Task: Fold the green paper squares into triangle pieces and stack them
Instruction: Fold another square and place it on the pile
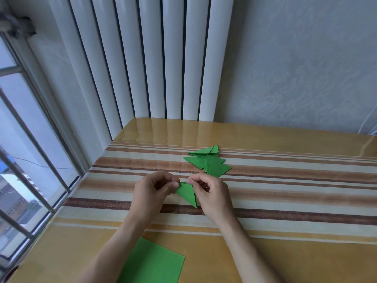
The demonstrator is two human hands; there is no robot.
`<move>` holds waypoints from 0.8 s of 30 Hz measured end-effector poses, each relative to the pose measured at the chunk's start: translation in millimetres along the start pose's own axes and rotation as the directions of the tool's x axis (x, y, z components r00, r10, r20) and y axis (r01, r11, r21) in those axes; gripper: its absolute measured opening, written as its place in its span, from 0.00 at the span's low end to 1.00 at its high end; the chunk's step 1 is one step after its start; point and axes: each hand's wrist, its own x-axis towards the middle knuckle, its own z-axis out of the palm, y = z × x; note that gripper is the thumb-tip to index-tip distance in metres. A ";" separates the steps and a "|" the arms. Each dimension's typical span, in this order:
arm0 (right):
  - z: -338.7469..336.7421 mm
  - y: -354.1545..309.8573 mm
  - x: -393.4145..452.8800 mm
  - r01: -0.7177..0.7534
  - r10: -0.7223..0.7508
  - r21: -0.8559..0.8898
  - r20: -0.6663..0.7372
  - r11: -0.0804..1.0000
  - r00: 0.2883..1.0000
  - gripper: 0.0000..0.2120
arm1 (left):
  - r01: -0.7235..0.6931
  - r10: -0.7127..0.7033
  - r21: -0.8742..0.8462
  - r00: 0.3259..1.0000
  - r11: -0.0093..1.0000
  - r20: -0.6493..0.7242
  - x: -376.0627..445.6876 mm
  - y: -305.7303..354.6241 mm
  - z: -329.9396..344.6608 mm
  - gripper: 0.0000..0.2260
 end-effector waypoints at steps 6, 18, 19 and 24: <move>1.4 -8.2 -4.0 -0.067 0.059 0.120 0.068 0.991 0.996 0.14 | 0.041 -0.041 -0.007 0.998 0.999 -0.041 0.5 0.3 0.5 0.04; 4.3 -9.5 -6.0 -0.082 0.079 0.063 0.052 0.995 0.996 0.05 | 0.057 -0.057 -0.032 0.998 0.998 -0.012 -0.5 1.1 3.0 0.04; 4.2 -7.9 -5.5 -0.078 0.076 0.062 0.039 0.995 0.996 0.05 | 0.059 -0.059 -0.033 0.998 0.998 -0.005 -0.7 1.0 3.4 0.04; 3.4 -4.6 -4.0 -0.037 0.038 0.087 -0.008 0.996 0.999 0.06 | 0.076 -0.079 0.040 0.994 0.996 0.081 -2.1 0.6 4.6 0.01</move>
